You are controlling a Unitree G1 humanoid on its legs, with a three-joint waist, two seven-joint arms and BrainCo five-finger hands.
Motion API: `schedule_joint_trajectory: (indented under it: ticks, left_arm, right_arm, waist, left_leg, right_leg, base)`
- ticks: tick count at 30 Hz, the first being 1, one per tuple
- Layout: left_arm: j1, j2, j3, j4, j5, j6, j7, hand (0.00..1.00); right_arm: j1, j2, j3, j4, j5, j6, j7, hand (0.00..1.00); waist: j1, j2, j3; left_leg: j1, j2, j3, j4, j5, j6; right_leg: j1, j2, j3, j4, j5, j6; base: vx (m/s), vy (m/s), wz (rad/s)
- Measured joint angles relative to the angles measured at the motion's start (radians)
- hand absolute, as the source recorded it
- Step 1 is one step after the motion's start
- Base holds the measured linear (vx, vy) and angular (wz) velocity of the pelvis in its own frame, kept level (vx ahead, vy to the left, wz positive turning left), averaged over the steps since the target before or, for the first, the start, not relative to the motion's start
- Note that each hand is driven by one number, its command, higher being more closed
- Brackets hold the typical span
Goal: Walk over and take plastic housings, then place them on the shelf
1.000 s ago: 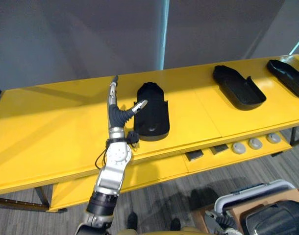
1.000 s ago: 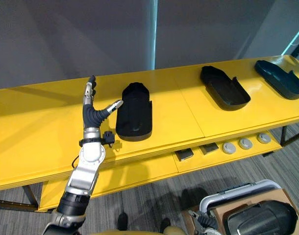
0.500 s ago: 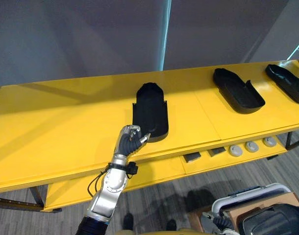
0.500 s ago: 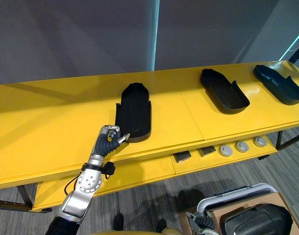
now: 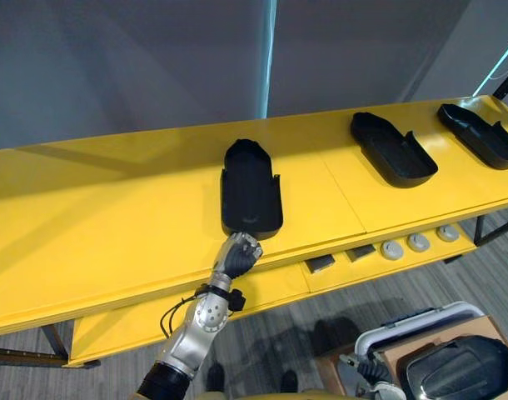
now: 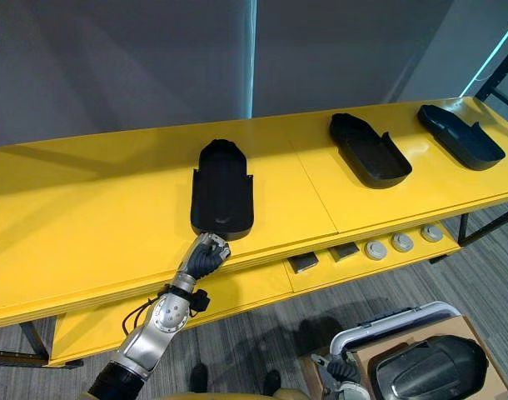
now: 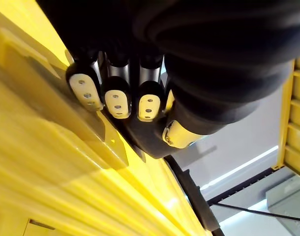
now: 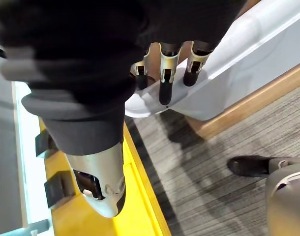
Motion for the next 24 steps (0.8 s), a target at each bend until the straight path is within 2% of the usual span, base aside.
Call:
schedule_joint_trajectory:
  ticks: [14,24]
  left_arm:
    - [-0.103,-0.035,0.021,0.096,0.0,0.053,0.082,1.0]
    - [-0.157,-0.046,0.063,0.153,-0.009,0.075,0.103,1.0]
  right_arm:
    - [-0.012,0.005,-0.006,-0.015,-0.003,0.003,0.0,0.0]
    - [-0.019,0.012,-0.007,-0.02,-0.01,0.003,0.0,0.0]
  waist:
    - [-0.02,0.001,0.0]
    - [-0.029,0.001,0.0]
  left_leg:
    - [-0.001,-0.001,0.027,0.0,0.0,0.0]
    - [0.001,0.0,0.045,0.0,0.0,0.0]
  right_leg:
    - [0.0,0.001,0.026,-0.027,0.022,0.0]
    - [-0.003,0.001,0.044,-0.031,0.026,0.001]
  base:
    - [-0.01,-0.002,-0.05]
    - [-0.01,-0.001,-0.03]
